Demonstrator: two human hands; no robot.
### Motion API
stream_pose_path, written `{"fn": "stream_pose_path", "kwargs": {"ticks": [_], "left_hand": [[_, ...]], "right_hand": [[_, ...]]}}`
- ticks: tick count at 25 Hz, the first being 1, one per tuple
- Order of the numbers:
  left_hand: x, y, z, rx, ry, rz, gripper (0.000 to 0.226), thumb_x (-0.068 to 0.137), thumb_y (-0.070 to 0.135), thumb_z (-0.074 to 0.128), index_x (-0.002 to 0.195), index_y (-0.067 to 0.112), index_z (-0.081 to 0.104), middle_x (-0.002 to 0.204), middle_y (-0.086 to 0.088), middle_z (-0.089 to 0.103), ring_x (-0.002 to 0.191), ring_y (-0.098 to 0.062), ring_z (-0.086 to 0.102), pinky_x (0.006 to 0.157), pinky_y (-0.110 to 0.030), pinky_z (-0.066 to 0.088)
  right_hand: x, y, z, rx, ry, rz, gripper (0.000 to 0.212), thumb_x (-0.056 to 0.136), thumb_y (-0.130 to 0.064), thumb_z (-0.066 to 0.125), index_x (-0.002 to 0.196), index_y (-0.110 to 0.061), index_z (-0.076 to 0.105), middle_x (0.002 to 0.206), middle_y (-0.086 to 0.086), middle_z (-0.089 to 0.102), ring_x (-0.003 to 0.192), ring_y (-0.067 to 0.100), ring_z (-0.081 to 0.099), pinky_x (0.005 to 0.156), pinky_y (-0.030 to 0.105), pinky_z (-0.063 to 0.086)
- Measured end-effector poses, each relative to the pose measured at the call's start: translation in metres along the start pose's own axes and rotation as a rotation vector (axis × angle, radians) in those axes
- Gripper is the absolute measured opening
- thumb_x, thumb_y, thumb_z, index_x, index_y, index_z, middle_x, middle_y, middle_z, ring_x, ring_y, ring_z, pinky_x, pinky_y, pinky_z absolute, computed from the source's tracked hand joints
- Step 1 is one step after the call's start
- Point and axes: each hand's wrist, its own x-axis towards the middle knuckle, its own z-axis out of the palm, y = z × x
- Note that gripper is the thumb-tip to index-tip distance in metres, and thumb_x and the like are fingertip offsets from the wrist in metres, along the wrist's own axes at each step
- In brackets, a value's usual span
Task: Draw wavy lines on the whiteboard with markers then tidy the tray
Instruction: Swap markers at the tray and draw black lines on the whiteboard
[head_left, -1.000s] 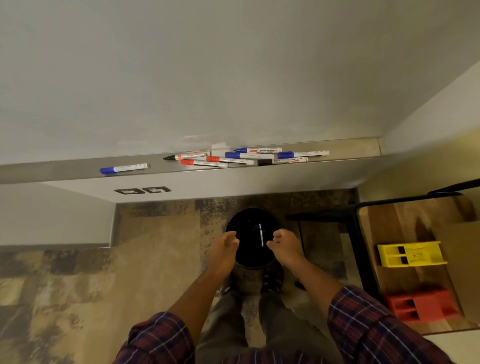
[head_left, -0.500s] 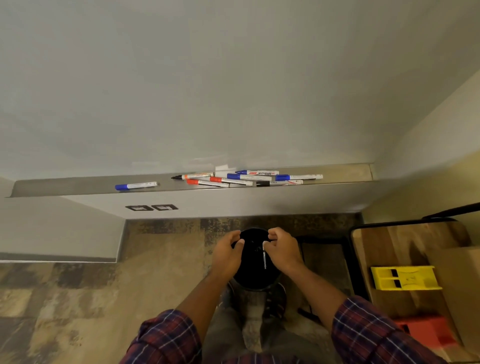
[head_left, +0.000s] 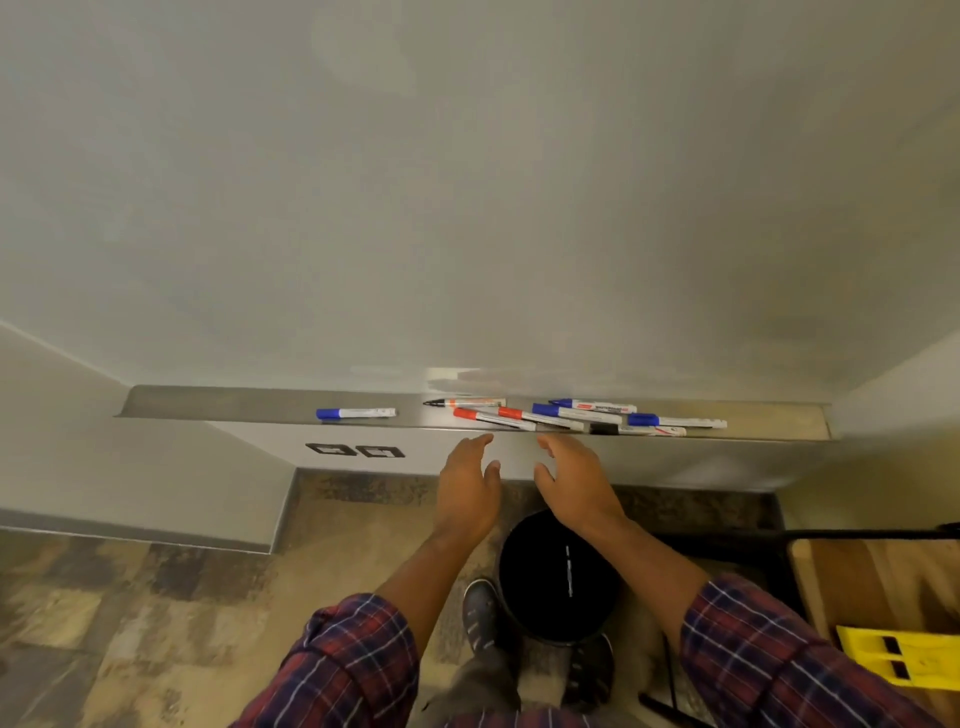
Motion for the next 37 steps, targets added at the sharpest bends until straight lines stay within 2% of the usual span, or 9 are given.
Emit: {"fn": "stream_pose_path", "kwargs": {"ticks": [4, 8, 13, 17, 21, 25, 29, 33, 37], "left_hand": [[0.028, -0.021, -0.029, 0.239, 0.019, 0.111, 0.051, 0.111, 0.031, 0.051, 0.16, 0.02, 0.042, 0.17, -0.002, 0.037, 0.161, -0.024, 0.027, 0.131, -0.043, 0.019], [0.048, -0.049, -0.051, 0.427, -0.07, 0.182, 0.056, 0.112, 0.031, 0.045, 0.164, 0.017, 0.031, 0.174, -0.005, 0.027, 0.164, -0.023, 0.016, 0.132, -0.042, 0.007], [0.059, -0.064, -0.066, 0.442, -0.119, 0.249, 0.057, 0.113, 0.029, 0.042, 0.166, 0.013, 0.027, 0.175, -0.008, 0.023, 0.164, -0.023, 0.012, 0.128, -0.033, -0.003], [0.065, -0.073, -0.071, 0.443, -0.164, 0.292, 0.057, 0.114, 0.027, 0.041, 0.167, 0.013, 0.023, 0.176, -0.008, 0.019, 0.164, -0.024, 0.01, 0.123, -0.029, -0.007], [0.07, -0.085, -0.069, 0.499, -0.191, 0.355, 0.058, 0.114, 0.027, 0.038, 0.167, 0.012, 0.022, 0.176, -0.008, 0.017, 0.165, -0.023, 0.009, 0.126, -0.033, -0.008], [0.072, -0.087, -0.069, 0.514, -0.213, 0.352, 0.058, 0.115, 0.027, 0.035, 0.168, 0.011, 0.02, 0.177, -0.008, 0.015, 0.165, -0.023, 0.007, 0.127, -0.034, -0.008], [0.071, -0.087, -0.069, 0.504, -0.223, 0.349, 0.058, 0.114, 0.028, 0.036, 0.168, 0.011, 0.019, 0.177, -0.008, 0.015, 0.165, -0.023, 0.007, 0.127, -0.034, -0.009], [0.068, -0.084, -0.069, 0.527, -0.23, 0.331, 0.06, 0.115, 0.03, 0.035, 0.168, 0.012, 0.016, 0.178, -0.007, 0.011, 0.165, -0.023, 0.003, 0.127, -0.035, -0.01], [0.059, -0.075, -0.069, 0.567, -0.228, 0.326, 0.066, 0.114, 0.036, 0.033, 0.168, 0.01, 0.004, 0.177, -0.01, -0.003, 0.164, -0.025, -0.008, 0.132, -0.039, -0.007]], "right_hand": [[0.027, -0.037, 0.015, -0.118, -0.017, -0.082, 0.047, 0.107, -0.026, 0.053, 0.153, -0.022, 0.043, 0.157, 0.001, 0.047, 0.145, 0.022, 0.043, 0.119, 0.034, 0.036], [0.063, -0.058, 0.032, -0.332, 0.004, -0.218, 0.04, 0.104, -0.024, 0.057, 0.143, -0.019, 0.052, 0.144, 0.004, 0.057, 0.132, 0.023, 0.054, 0.112, 0.036, 0.045], [0.099, -0.075, 0.049, -0.76, -0.08, -0.344, 0.041, 0.099, -0.032, 0.066, 0.136, -0.022, 0.054, 0.136, 0.004, 0.061, 0.124, 0.024, 0.057, 0.11, 0.04, 0.045], [0.111, -0.081, 0.055, -0.952, -0.112, -0.37, 0.039, 0.094, -0.037, 0.072, 0.128, -0.022, 0.059, 0.128, 0.005, 0.065, 0.118, 0.025, 0.061, 0.107, 0.042, 0.047], [0.112, -0.087, 0.057, -1.007, -0.112, -0.364, 0.036, 0.099, -0.036, 0.064, 0.13, -0.017, 0.058, 0.128, 0.008, 0.064, 0.118, 0.029, 0.061, 0.105, 0.044, 0.047], [0.108, -0.093, 0.056, -1.025, -0.092, -0.361, 0.042, 0.092, -0.035, 0.073, 0.127, -0.018, 0.058, 0.125, 0.009, 0.065, 0.115, 0.03, 0.062, 0.103, 0.047, 0.046], [0.101, -0.096, 0.049, -0.987, -0.054, -0.387, 0.042, 0.092, -0.033, 0.073, 0.128, -0.018, 0.057, 0.126, 0.01, 0.063, 0.117, 0.031, 0.06, 0.105, 0.049, 0.044], [0.088, -0.101, 0.036, -0.917, 0.042, -0.416, 0.047, 0.092, -0.029, 0.072, 0.134, -0.016, 0.056, 0.13, 0.012, 0.061, 0.12, 0.033, 0.058, 0.102, 0.051, 0.047], [0.071, -0.106, 0.013, -0.741, 0.242, -0.473, 0.032, 0.095, -0.028, 0.065, 0.124, -0.015, 0.064, 0.12, 0.011, 0.064, 0.111, 0.031, 0.061, 0.093, 0.047, 0.052]]}}
